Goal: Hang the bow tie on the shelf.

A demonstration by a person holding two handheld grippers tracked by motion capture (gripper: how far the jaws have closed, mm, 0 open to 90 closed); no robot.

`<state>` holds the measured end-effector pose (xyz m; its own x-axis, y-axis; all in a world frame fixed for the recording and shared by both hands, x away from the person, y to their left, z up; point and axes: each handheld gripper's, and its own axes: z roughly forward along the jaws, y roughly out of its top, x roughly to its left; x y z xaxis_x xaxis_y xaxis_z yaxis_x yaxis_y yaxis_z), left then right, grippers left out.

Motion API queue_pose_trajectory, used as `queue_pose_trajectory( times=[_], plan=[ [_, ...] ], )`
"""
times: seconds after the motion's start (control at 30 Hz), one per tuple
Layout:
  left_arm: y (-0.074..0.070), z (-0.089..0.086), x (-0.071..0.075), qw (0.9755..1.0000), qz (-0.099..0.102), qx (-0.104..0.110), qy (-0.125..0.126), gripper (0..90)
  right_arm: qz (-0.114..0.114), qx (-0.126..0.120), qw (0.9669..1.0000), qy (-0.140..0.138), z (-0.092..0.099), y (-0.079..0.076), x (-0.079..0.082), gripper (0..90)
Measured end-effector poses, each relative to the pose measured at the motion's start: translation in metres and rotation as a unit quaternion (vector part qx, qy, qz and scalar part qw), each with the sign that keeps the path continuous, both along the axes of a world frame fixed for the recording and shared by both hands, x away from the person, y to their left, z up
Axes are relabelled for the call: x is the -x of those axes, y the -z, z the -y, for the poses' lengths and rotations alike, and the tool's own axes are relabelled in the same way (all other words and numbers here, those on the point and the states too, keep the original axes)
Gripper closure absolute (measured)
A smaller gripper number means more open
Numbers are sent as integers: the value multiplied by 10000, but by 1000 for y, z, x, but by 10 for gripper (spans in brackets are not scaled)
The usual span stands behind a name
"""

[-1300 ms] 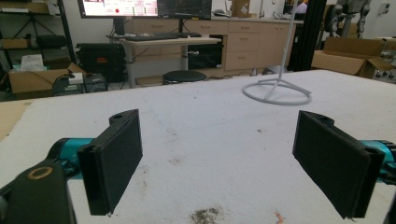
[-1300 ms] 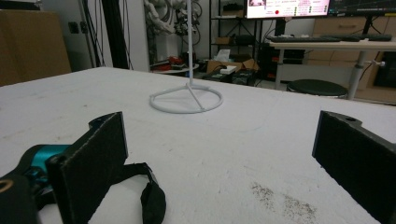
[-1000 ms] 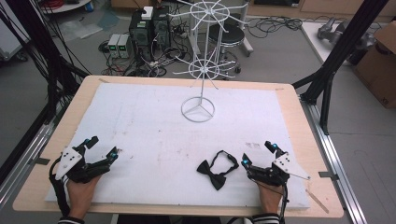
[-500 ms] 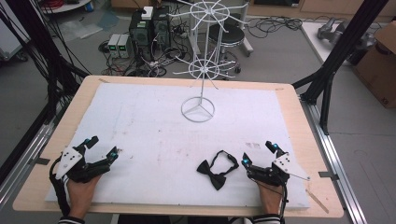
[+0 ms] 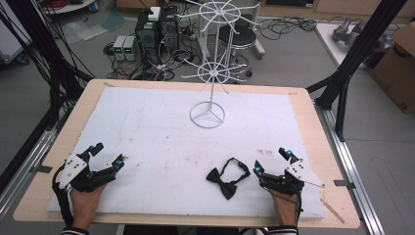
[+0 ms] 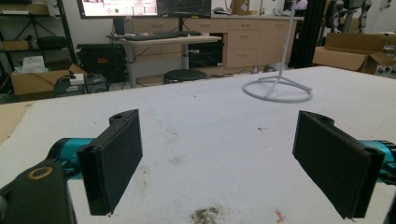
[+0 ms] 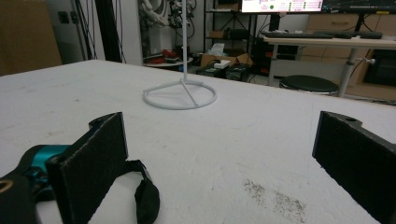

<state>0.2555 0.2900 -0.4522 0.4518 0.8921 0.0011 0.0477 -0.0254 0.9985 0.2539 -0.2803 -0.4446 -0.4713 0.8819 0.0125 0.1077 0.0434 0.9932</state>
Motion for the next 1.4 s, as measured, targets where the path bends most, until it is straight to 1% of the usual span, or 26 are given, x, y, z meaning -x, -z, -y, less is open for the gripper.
queue_pose_trajectory(
  times=[0.1, 0.17, 0.23, 0.3, 0.4, 0.6, 0.7, 0.77, 0.8, 0.83, 0.87, 1.0, 1.03, 1.1, 1.13, 1.2, 1.33, 1.4],
  plan=[
    [0, 0, 0, 10000, -3, -6, -2, 161, 4, 24, 10000, -44, 0, -4, 0, 22],
    [0, 1, 0, 10000, 1, 9, -4, 161, -69, -2, 9999, -101, -2, -10, 1, 22],
    [0, 1, 0, 10000, 5, 4, -10, 161, -95, 61, 9999, -57, -3, -15, 2, 22],
    [0, 1, 0, 10000, -3, 4, -13, 161, -115, 109, 9998, -103, -5, -20, 2, 22],
    [0, 0, 0, 10000, -9, 17, -6, 161, -176, 108, 9996, -195, -9, -26, 2, 22],
    [0, 0, -1, 10000, -14, 33, -9, 161, -379, 205, 9977, -519, -15, -41, 0, 22],
    [0, 0, -1, 10000, -18, 36, -7, 161, -567, 331, 9953, -718, -18, -48, 0, 22],
    [0, -1, -1, 10000, -27, 58, -11, 161, -759, 498, 9916, -920, -22, -53, -1, 22],
    [0, -1, -1, 10000, -27, 58, -11, 161, -759, 498, 9916, -920, -22, -53, -1, 22],
    [0, 0, -1, 10000, -24, 55, -16, 161, -924, 674, 9875, -1083, -26, -56, -1, 32],
    [0, -1, -1, 10000, -27, 44, -10, 162, -997, 752, 9852, -1171, -28, -57, -1, 50],
    [0, 0, -1, 10000, -22, 52, -13, 163, -1180, 889, 9788, -1420, -35, -63, 0, 51],
    [0, 0, -1, 10000, -31, 50, -15, 162, -1244, 945, 9770, -1453, -36, -63, 1, 51],
    [0, -1, -1, 10000, -43, 50, -15, 163, -1404, 1143, 9713, -1546, -41, -65, 0, 52],
    [0, -1, -1, 10000, -44, 54, -14, 163, -1435, 1216, 9692, -1588, -42, -65, 0, 52],
    [0, -1, -1, 10000, -41, 60, -12, 163, -1538, 1306, 9642, -1719, -45, -65, 0, 69],
    [0, -1, -1, 10000, -42, 65, -10, 163, -1647, 1472, 9586, -1797, -50, -64, 0, 73],
    [0, -1, -1, 10000, -50, 74, -7, 164, -1783, 1556, 9541, -1836, -53, -62, -1, 82]
  ],
)
